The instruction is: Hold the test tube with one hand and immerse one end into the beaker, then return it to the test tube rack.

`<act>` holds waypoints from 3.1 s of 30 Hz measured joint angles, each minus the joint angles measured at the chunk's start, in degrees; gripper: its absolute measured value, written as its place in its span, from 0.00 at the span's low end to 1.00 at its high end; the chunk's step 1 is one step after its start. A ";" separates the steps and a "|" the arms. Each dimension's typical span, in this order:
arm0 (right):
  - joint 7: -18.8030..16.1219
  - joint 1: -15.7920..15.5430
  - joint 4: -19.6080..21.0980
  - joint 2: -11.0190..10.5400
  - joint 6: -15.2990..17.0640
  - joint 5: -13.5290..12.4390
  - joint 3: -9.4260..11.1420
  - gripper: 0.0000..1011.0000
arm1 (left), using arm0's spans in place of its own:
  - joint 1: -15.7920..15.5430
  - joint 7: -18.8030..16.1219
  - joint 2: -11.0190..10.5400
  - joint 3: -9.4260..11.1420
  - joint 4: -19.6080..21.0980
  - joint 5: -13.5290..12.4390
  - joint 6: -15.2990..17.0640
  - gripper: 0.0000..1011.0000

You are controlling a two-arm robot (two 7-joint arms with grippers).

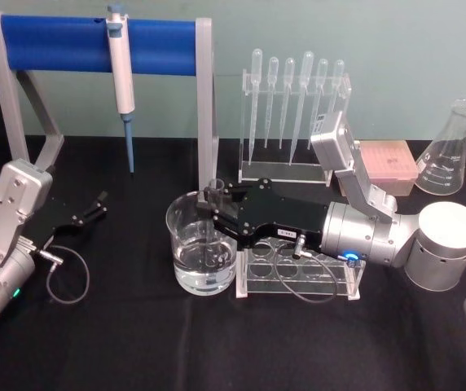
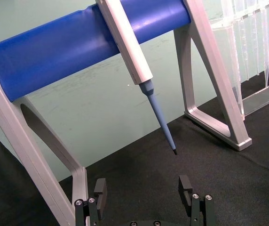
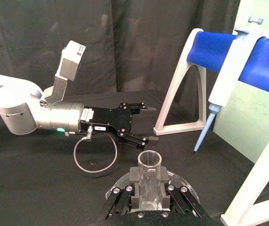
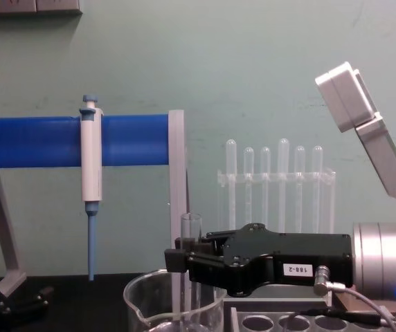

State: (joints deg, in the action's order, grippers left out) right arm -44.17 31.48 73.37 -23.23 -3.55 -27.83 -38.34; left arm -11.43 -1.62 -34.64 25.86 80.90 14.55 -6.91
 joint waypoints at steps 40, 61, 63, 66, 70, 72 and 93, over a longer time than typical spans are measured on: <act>0.00 0.00 0.00 0.00 0.00 0.00 0.00 0.24 | 0.00 0.00 0.00 0.00 0.00 0.00 0.00 0.99; 0.00 0.00 0.00 0.00 0.00 0.00 0.00 0.24 | 0.00 0.00 0.00 0.00 0.00 0.00 0.00 0.99; 0.00 0.00 0.01 0.00 0.00 0.00 0.00 0.24 | 0.00 0.00 0.00 0.00 0.00 0.00 0.00 0.99; 0.00 0.00 0.00 0.00 0.00 0.00 0.00 0.24 | 0.00 0.00 0.00 0.00 0.00 0.00 0.00 0.99; 0.00 0.00 0.00 0.00 0.00 0.00 0.00 0.24 | 0.00 0.00 0.00 0.00 0.00 0.00 0.00 0.99; 0.00 0.00 0.00 0.00 0.00 0.00 0.00 0.24 | 0.00 0.00 0.00 0.00 0.00 -0.01 0.00 0.99; 0.00 0.00 0.00 0.00 0.00 0.00 0.00 0.24 | 0.00 0.00 0.00 0.00 0.00 0.00 0.00 0.99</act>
State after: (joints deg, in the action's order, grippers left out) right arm -44.17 31.48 73.37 -23.23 -3.55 -27.82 -38.34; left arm -11.43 -1.62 -34.65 25.86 80.90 14.55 -6.91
